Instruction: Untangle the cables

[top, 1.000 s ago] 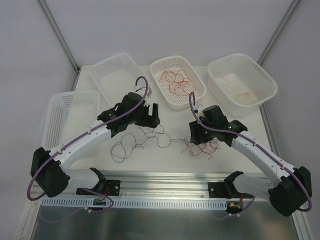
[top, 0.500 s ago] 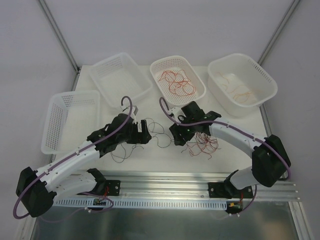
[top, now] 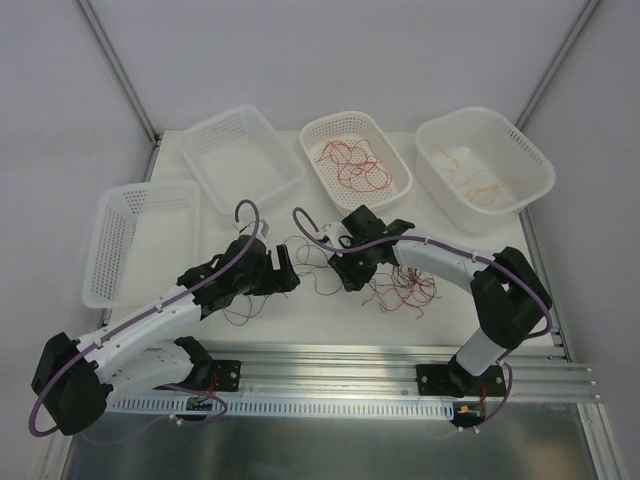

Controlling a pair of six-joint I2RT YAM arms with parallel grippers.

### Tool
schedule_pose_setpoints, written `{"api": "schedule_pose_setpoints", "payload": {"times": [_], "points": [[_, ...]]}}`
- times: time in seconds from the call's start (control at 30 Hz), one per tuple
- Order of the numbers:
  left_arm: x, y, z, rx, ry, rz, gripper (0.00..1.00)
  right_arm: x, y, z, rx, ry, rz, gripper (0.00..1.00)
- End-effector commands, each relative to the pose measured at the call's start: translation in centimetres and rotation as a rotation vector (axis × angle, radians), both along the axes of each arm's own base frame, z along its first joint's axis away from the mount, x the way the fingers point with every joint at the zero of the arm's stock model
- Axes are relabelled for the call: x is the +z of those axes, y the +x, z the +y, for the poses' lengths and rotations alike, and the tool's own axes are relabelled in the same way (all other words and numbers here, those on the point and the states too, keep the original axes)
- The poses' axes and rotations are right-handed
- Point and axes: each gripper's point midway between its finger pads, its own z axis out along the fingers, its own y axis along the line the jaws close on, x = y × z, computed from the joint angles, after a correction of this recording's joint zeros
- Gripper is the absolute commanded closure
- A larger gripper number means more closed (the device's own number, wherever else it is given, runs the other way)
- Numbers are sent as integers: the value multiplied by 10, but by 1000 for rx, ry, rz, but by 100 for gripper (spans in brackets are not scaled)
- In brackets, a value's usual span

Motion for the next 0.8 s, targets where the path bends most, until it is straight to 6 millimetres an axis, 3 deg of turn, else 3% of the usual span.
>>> {"api": "schedule_pose_setpoints", "payload": {"times": [0.0, 0.13, 0.2, 0.3, 0.57, 0.77], "points": [[7, 4, -10, 5, -43, 5, 18, 5, 5, 6, 36, 8, -31, 62], [5, 5, -18, -2, -57, 32, 18, 6, 5, 8, 36, 19, -37, 83], [5, 5, -22, -8, -62, 37, 19, 16, 5, 9, 33, 43, -52, 94], [6, 6, -27, -7, -74, 45, 19, 32, 4, 9, 31, 80, -80, 99], [10, 13, -45, -13, -97, 55, 21, 91, -3, 9, 20, 222, -181, 99], [17, 16, -64, -59, -102, 34, 23, 107, -11, 9, 11, 282, -191, 99]]}}
